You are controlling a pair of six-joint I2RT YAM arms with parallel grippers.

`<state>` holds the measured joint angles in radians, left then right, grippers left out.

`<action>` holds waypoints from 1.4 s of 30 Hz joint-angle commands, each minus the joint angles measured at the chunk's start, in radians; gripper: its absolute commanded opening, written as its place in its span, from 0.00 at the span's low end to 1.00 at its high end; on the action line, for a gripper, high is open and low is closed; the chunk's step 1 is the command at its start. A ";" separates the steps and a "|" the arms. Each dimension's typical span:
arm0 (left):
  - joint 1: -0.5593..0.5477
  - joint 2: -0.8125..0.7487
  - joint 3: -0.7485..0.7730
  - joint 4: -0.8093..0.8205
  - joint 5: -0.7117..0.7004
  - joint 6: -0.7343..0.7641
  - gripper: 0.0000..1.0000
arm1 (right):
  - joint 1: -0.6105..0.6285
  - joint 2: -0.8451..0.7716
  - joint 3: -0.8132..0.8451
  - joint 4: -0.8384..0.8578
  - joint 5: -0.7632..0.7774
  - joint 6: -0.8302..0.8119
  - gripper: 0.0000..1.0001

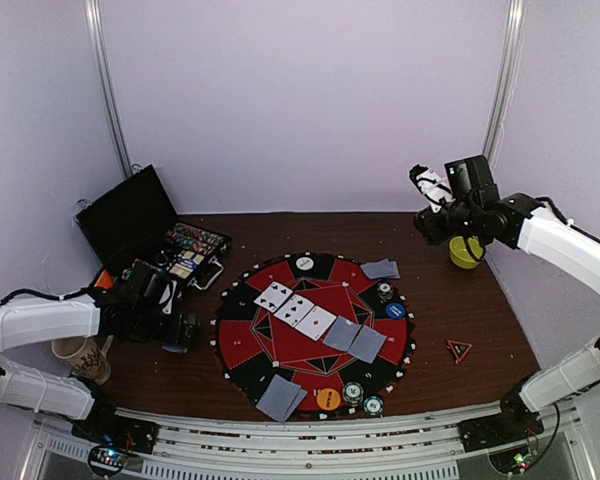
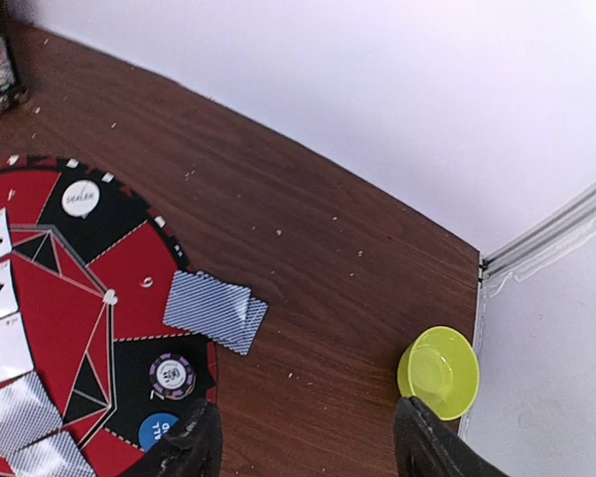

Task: Distribute texas hold em gaming equipment
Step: Place the face-down deck piles at the center of the board, then reset both arms

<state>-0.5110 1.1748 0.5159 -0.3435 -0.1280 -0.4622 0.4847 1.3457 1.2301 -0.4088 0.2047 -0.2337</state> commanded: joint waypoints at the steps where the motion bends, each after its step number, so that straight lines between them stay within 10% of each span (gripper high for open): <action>1: 0.001 -0.102 0.108 -0.059 -0.031 0.035 0.98 | -0.084 -0.076 -0.071 0.159 0.037 0.109 0.62; 8: 0.006 -0.140 0.311 0.042 -0.170 0.192 0.98 | -0.329 -0.220 -0.273 0.363 -0.098 0.241 0.65; 21: 0.238 -0.032 0.056 0.952 -0.575 0.348 0.98 | -0.514 -0.406 -0.734 0.908 -0.062 0.318 0.86; 33: 0.335 0.075 -0.252 1.459 -0.490 0.486 0.98 | -0.515 -0.253 -1.139 1.571 0.011 0.365 1.00; 42: 0.378 0.272 -0.377 1.721 -0.262 0.468 0.98 | -0.515 -0.004 -1.133 1.760 -0.133 0.387 1.00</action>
<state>-0.1383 1.3369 0.1612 1.1507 -0.5053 -0.0223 -0.0250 1.2877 0.0669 1.2232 0.1551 0.1375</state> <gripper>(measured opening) 0.983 0.999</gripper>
